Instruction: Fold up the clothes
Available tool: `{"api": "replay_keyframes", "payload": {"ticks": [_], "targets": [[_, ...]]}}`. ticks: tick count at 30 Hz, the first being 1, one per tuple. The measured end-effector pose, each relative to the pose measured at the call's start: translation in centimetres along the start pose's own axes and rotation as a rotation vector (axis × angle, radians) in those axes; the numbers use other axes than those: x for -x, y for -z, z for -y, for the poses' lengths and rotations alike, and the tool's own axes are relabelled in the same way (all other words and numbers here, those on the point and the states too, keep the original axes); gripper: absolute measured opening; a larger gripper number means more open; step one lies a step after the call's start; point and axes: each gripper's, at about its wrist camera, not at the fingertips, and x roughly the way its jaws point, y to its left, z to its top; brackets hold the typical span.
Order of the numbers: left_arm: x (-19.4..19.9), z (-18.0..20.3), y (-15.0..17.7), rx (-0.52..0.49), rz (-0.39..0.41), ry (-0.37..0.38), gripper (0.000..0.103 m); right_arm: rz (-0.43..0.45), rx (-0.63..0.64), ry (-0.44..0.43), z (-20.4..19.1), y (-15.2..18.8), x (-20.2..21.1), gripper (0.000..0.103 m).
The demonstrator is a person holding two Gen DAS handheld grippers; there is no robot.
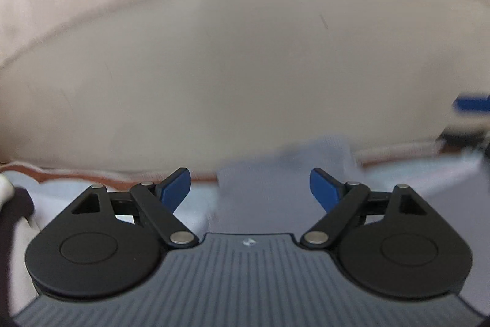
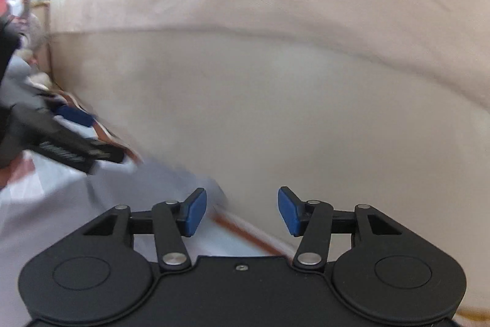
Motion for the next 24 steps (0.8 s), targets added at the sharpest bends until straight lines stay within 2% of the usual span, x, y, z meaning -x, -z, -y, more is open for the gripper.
{"api": "replay_keyframes", "payload": {"ticks": [3, 5, 7, 10, 12, 14, 16, 18, 22, 23, 24], "targets": [[-1.3, 0.6, 2.6, -0.061, -0.091, 0.056, 0.085, -0.113, -0.055, 0.002, 4.7, 3.0, 2.2, 0.059], [-2.9, 1.0, 3.6, -0.114, -0.147, 0.008, 0.081, -0.173, -0.076, 0.022, 8.1, 5.2, 3.3, 0.059], [-4.0, 0.4, 3.8, -0.125, -0.169, -0.051, 0.082, -0.213, -0.185, 0.101, 12.3, 7.6, 4.4, 0.059], [-5.2, -2.0, 2.1, 0.02, -0.172, -0.093, 0.082, -0.236, -0.421, 0.175, 18.4, 10.9, 6.4, 0.059], [-5.4, -3.7, 1.5, 0.163, -0.147, -0.154, 0.083, -0.213, -0.525, 0.218, 20.9, 12.8, 7.9, 0.059], [-5.2, -5.3, 1.7, 0.265, -0.146, -0.142, 0.083, -0.188, -0.584, 0.245, 22.1, 14.3, 9.0, 0.059], [-5.1, -5.7, 2.4, 0.282, -0.173, -0.118, 0.083, -0.193, -0.581, 0.259, 22.6, 15.4, 9.3, 0.059], [-4.7, -5.2, 3.2, 0.235, -0.175, -0.094, 0.083, -0.202, -0.544, 0.283, 22.6, 16.0, 8.8, 0.06], [-3.1, -4.3, 4.6, 0.168, -0.153, -0.097, 0.083, -0.176, -0.459, 0.284, 22.1, 16.3, 6.8, 0.06], [-2.9, -4.3, 4.7, 0.166, -0.156, -0.093, 0.083, -0.177, -0.418, 0.285, 21.9, 16.3, 6.4, 0.052], [-2.8, -4.2, 4.8, 0.163, -0.161, -0.09, 0.083, -0.178, -0.388, 0.268, 21.7, 16.0, 6.1, 0.031]]}}
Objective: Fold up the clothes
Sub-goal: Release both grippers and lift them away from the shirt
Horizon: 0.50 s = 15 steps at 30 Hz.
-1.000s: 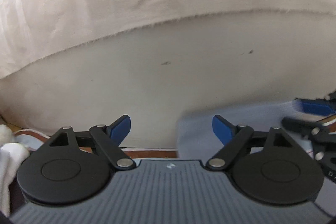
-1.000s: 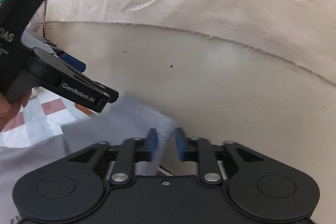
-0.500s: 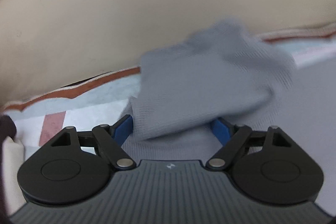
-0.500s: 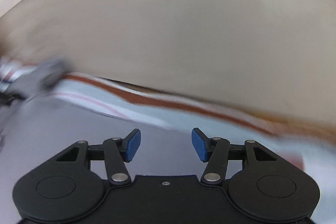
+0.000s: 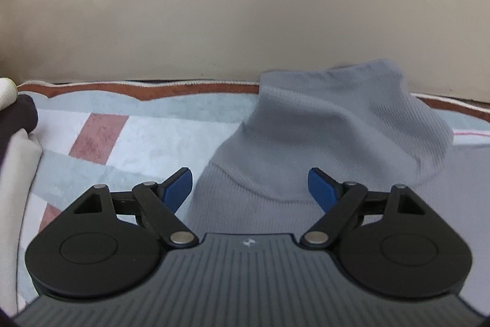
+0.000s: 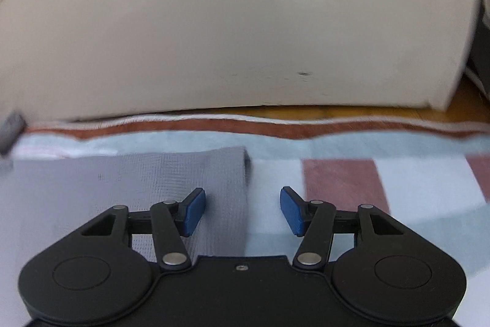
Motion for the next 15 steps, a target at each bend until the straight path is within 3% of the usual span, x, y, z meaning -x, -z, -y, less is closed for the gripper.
{"api": "replay_keyframes", "payload": {"ticks": [1, 2, 4, 6, 9, 11, 13, 15], "targets": [[-0.1, 0.2, -0.1, -0.006, -0.006, -0.001, 0.083, -0.008, 0.019, -0.042, -0.5, -0.4, -0.2, 0.008], [-0.2, 0.4, -0.1, -0.012, -0.012, -0.002, 0.083, -0.005, 0.044, -0.053, -1.2, -0.7, -0.1, 0.008], [0.0, 0.7, -0.5, -0.04, -0.017, -0.008, 0.083, 0.072, 0.136, 0.071, -2.8, -1.1, 1.1, 0.007], [1.4, 1.5, -0.8, -0.085, 0.0, -0.012, 0.083, 0.094, 0.102, 0.113, -2.0, -1.7, 2.1, 0.007], [4.2, 3.5, -0.8, -0.164, 0.065, -0.002, 0.083, -0.002, -0.037, 0.11, 0.7, -1.9, 1.5, 0.012], [5.0, 5.2, -0.7, -0.191, 0.031, 0.041, 0.083, -0.016, -0.127, 0.143, 2.3, -1.5, 2.6, 0.033], [5.7, 6.9, -0.6, -0.218, -0.025, 0.088, 0.083, -0.021, -0.228, 0.053, 4.3, -0.4, 5.1, 0.045], [7.1, 8.7, -0.1, -0.277, -0.082, 0.139, 0.083, -0.077, -0.307, -0.113, 5.6, 1.6, 7.6, 0.045]]}}
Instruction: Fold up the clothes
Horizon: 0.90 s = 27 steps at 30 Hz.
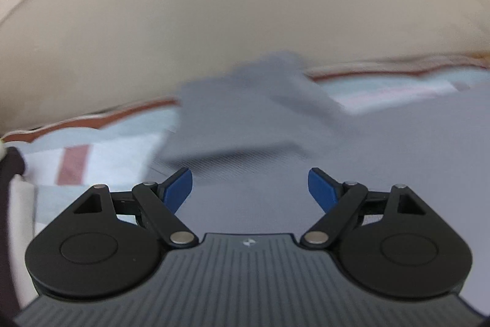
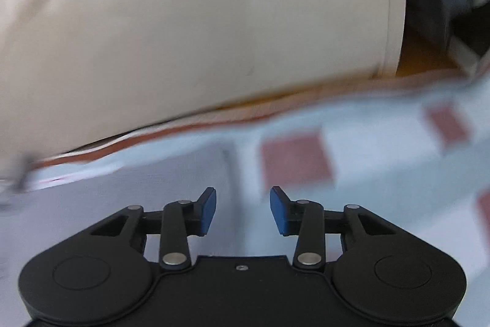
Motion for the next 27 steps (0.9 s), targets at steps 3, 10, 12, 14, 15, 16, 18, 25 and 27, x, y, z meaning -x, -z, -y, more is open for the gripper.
{"api": "replay_keyframes", "payload": {"ticks": [3, 10, 12, 14, 15, 16, 18, 25, 27], "targets": [[2.3, 3.0, 1.1, -0.141, -0.051, 0.011, 0.083, -0.06, 0.007, -0.088, 0.7, 3.5, 2.9, 0.048], [9.4, 5.6, 5.9, -0.239, -0.222, -0.021, 0.083, -0.107, 0.118, 0.0, 0.5, 10.6, 6.0, 0.055], [12.2, 4.8, 8.2, -0.172, -0.187, -0.027, 0.084, -0.076, 0.205, 0.005, -0.7, 11.9, 6.0, 0.054], [14.6, 4.0, 10.8, -0.105, -0.145, -0.05, 0.084, -0.026, 0.329, 0.049, -2.2, 13.1, 5.7, 0.006], [15.2, 3.6, 12.3, -0.077, -0.143, -0.083, 0.084, -0.003, 0.36, 0.065, -2.8, 13.4, 5.5, 0.005], [15.6, 3.2, 13.7, -0.042, -0.142, -0.118, 0.084, 0.01, 0.351, 0.084, -3.0, 13.4, 5.6, 0.005], [16.3, 2.1, 16.0, 0.05, -0.113, -0.186, 0.084, 0.041, 0.297, 0.132, -2.7, 13.1, 6.3, 0.004], [17.5, -1.1, 24.2, 0.311, -0.131, -0.161, 0.084, 0.071, 0.275, 0.306, -2.0, 13.1, 8.4, 0.043], [18.0, -1.4, 26.2, 0.285, -0.153, -0.194, 0.084, 0.068, 0.196, 0.309, -1.0, 13.5, 10.9, 0.043]]}}
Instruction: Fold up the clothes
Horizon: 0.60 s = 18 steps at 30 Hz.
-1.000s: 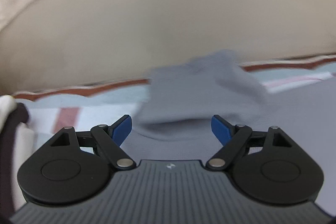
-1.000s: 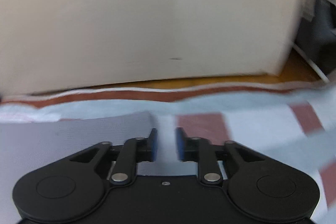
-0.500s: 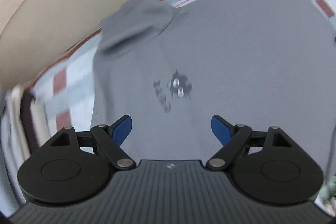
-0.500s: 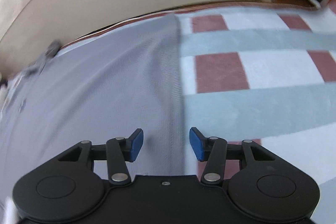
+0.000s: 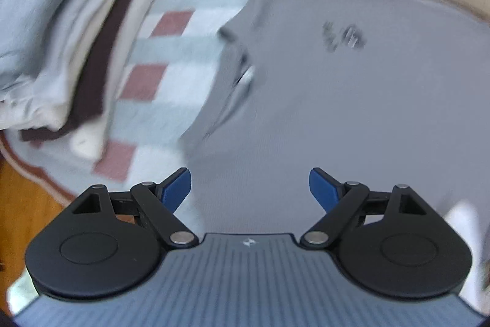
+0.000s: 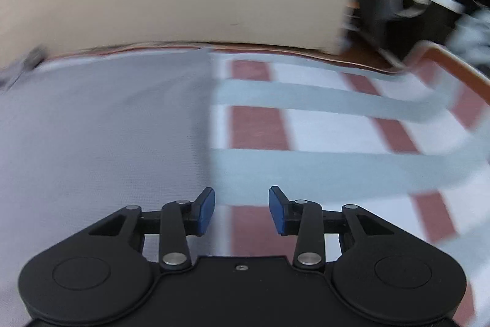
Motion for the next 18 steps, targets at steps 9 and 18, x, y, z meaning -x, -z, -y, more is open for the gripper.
{"api": "replay_keyframes", "payload": {"ticks": [9, 18], "targets": [[-0.8, -4.1, 6.5, 0.175, -0.132, 0.311, 0.085, -0.219, -0.442, -0.397, 7.9, 6.4, 6.0, 0.049], [-1.5, -1.8, 8.7, 0.18, -0.244, 0.496, 0.093, -0.397, -0.508, -0.407, 8.1, 8.7, 5.7, 0.051]]}}
